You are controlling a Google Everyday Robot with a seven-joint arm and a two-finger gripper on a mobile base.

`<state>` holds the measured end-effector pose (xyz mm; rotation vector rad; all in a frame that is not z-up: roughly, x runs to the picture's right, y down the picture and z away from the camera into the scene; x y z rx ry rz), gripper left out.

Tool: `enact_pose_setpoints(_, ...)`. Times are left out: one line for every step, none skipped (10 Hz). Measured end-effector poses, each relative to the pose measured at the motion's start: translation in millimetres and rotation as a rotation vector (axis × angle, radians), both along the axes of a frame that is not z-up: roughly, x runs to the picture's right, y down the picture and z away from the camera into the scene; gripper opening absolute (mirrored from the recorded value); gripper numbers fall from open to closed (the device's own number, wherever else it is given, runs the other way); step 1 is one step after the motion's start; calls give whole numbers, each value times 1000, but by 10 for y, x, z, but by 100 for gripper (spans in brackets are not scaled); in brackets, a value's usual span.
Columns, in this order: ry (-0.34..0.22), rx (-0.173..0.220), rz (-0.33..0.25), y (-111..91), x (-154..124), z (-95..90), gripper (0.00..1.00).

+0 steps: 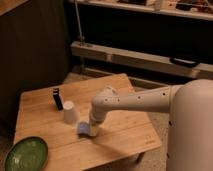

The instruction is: Wipe the white sponge on the table

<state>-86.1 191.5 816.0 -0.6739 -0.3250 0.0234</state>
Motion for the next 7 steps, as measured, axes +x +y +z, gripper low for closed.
enact_pose_setpoints(6,1,-5,-43,-14,49,13)
enact_pose_setpoints(16,4,-13,-88,-22,117,13)
enact_pose_setpoints(34,8,-16,-149,8,188,13)
enact_pose_setpoints(51,10,-16,-193,46,243,13)
enact_pose_setpoints(72,14,-14,-244,96,301,13)
enact_pose_setpoints(103,13,-14,-277,191,364,13)
enact_pose_setpoints(123,17,-13,-310,264,409,13)
